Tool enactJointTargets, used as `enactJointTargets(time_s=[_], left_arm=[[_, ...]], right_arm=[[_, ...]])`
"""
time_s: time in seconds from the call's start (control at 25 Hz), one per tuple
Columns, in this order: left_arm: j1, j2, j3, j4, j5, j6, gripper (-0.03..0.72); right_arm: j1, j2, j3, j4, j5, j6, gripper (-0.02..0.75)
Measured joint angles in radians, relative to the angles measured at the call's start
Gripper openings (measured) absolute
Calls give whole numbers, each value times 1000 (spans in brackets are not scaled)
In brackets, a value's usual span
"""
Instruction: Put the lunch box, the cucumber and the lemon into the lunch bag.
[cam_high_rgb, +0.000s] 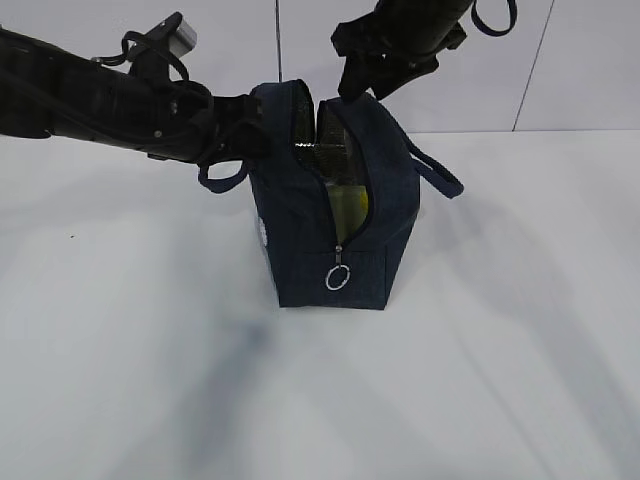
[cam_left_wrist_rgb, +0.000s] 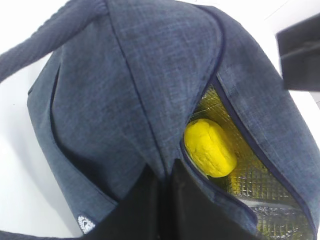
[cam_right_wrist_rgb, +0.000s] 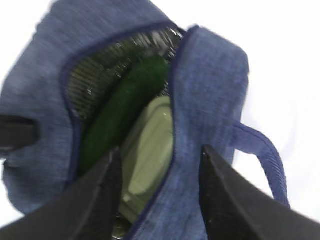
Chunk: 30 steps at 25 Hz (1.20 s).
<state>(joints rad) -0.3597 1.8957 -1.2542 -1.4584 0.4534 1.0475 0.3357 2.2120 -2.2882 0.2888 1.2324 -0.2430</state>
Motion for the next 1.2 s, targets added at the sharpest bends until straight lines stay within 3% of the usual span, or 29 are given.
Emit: enactJointTargets(time_s=[0.48, 0.76, 1.2], left_arm=[[0, 0, 0, 1, 2, 0, 0], [0, 0, 0, 1, 3, 0, 4], [0, 0, 0, 4, 47, 0, 11]], right_arm=[[-18, -114, 39, 150, 16, -79, 380], [-57, -263, 329, 269, -45, -168, 380], [-57, -465, 788, 503, -220, -470, 380]])
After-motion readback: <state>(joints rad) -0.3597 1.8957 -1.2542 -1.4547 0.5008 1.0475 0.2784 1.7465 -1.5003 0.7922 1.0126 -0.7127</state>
